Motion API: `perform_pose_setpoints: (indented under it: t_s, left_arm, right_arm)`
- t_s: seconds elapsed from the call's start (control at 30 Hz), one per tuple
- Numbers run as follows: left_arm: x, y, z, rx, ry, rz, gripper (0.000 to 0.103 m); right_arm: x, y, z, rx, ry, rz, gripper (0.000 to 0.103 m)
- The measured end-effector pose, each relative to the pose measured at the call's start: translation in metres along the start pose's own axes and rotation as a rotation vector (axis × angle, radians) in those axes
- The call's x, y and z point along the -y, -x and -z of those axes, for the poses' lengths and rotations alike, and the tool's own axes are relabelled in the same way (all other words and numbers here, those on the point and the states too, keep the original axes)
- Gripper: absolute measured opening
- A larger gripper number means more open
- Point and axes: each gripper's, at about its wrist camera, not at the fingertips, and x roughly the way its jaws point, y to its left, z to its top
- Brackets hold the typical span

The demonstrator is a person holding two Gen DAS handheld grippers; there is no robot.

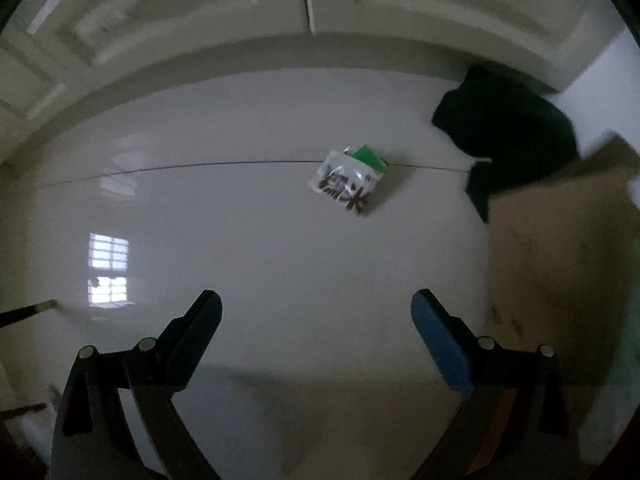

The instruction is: Collect trash

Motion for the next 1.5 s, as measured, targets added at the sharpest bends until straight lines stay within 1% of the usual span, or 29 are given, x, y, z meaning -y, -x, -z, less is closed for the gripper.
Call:
perform_pose_setpoints:
  t_s: [0.07, 0.13, 0.27, 0.33, 0.37, 0.43, 0.47, 0.5, 0.53, 0.57, 0.63, 0.67, 0.7, 0.73, 0.8, 0.87, 0.93, 0.97, 1.0, 1.03, 1.07, 1.17, 1.27, 1.33, 1.37, 1.4, 1.43, 1.47, 1.5]
  left_arm:
    - [0.002, -0.007, -0.001, 0.006, -0.029, -0.017, 0.019]
    - [-0.009, -0.012, -0.001, 0.007, -0.021, -0.004, 0.018]
    - [-0.02, -0.028, -0.003, -0.005, 0.019, 0.03, 0.019]
    - [-0.02, -0.034, -0.005, -0.012, 0.028, 0.036, 0.018]
    - [-0.022, -0.038, -0.005, -0.018, 0.033, 0.042, 0.014]
    - [-0.024, -0.043, -0.004, -0.027, 0.034, 0.035, 0.012]
    - [-0.024, -0.046, -0.005, -0.025, 0.033, 0.028, 0.012]
    - [-0.03, -0.047, -0.005, -0.024, 0.036, 0.027, 0.012]
    - [-0.033, -0.05, -0.006, -0.024, 0.041, 0.029, 0.012]
    - [-0.032, -0.053, -0.007, -0.026, 0.045, 0.03, 0.012]
    - [-0.038, -0.061, -0.01, -0.026, 0.039, 0.025, 0.012]
    - [-0.044, -0.065, -0.011, -0.027, 0.037, 0.023, 0.012]
    - [-0.045, -0.067, -0.011, -0.028, 0.038, 0.023, 0.012]
    - [-0.047, -0.071, -0.013, -0.031, 0.038, 0.021, 0.012]
    - [-0.052, -0.078, -0.016, -0.036, 0.037, 0.019, 0.012]
    - [-0.067, -0.08, -0.015, -0.041, 0.032, 0.021, 0.012]
    - [-0.075, -0.089, -0.018, -0.038, 0.028, 0.021, 0.012]
    - [-0.078, -0.093, -0.02, -0.035, 0.026, 0.019, 0.012]
    - [-0.083, -0.089, -0.015, -0.033, 0.027, 0.019, 0.012]
    - [-0.087, -0.093, -0.016, -0.028, 0.033, 0.021, 0.012]
    - [-0.085, -0.094, -0.013, -0.024, 0.037, 0.019, 0.012]
    - [-0.088, -0.098, -0.004, -0.015, 0.048, 0.015, 0.012]
    - [-0.091, -0.099, 0.005, -0.013, 0.049, 0.015, 0.012]
    - [-0.095, -0.1, 0.008, -0.016, 0.047, 0.013, 0.012]
    - [-0.1, -0.105, 0.008, -0.018, 0.046, 0.012, 0.012]
    - [-0.104, -0.108, 0.009, -0.02, 0.048, 0.012, 0.012]
    - [-0.099, -0.107, 0.008, -0.021, 0.053, 0.011, 0.012]
    - [-0.1, -0.109, 0.008, -0.023, 0.056, 0.01, 0.012]
    - [-0.098, -0.106, 0.011, -0.025, 0.06, 0.009, 0.012]
  right_arm:
    - [0.001, -0.029, -0.014, -0.008, 0.001, 0.003, 0.095]
    - [0.003, -0.057, -0.03, 0.007, -0.002, 0.014, 0.094]
    - [0.006, -0.089, -0.05, 0.044, -0.004, 0.071, 0.094]
    - [0.008, -0.097, -0.058, 0.054, -0.017, 0.08, 0.094]
    - [0.01, -0.104, -0.062, 0.055, -0.031, 0.074, 0.094]
    - [0.013, -0.118, -0.068, 0.027, -0.05, 0.076, 0.092]
    - [0.015, -0.125, -0.068, 0.01, -0.065, 0.059, 0.082]
    - [0.015, -0.131, -0.068, -0.007, -0.068, 0.052, 0.068]
    - [0.015, -0.128, -0.066, 0.021, -0.068, 0.048, 0.067]
    - [0.015, -0.125, -0.066, 0.028, -0.06, 0.046, 0.06]
    - [0.012, -0.117, -0.065, 0.03, -0.039, 0.041, 0.044]
    - [0.012, -0.113, -0.064, 0.027, -0.034, 0.037, 0.027]
    - [0.014, -0.111, -0.062, 0.022, -0.034, 0.034, 0.016]
    - [0.016, -0.107, -0.061, 0.014, -0.042, 0.021, 0.015]
    - [0.021, -0.103, -0.059, -0.003, -0.045, -0.004, 0.015]
    - [0.027, -0.099, -0.059, -0.017, -0.043, -0.018, 0.018]
    - [0.032, -0.084, -0.06, 0.025, -0.043, -0.015, 0.047]
    - [0.037, -0.079, -0.063, 0.056, -0.043, -0.01, 0.078]
    - [0.042, -0.075, -0.065, 0.081, -0.036, -0.005, 0.089]
    - [0.041, -0.068, -0.071, 0.106, -0.014, 0.006, 0.089]
    - [0.04, -0.067, -0.077, 0.105, 0.011, 0.011, 0.089]
    - [0.04, -0.077, -0.093, 0.088, 0.092, 0.03, 0.089]
    - [0.035, -0.089, -0.107, 0.055, 0.166, 0.015, 0.088]
    - [0.038, -0.094, -0.112, 0.037, 0.185, -0.022, 0.078]
    - [0.042, -0.095, -0.114, 0.03, 0.186, -0.033, 0.065]
    - [0.047, -0.094, -0.114, 0.025, 0.191, -0.034, 0.046]
    - [0.048, -0.091, -0.112, 0.033, 0.206, -0.015, 0.036]
    - [0.051, -0.089, -0.112, 0.028, 0.207, -0.022, 0.023]
    - [0.055, -0.087, -0.111, 0.025, 0.207, -0.032, 0.019]
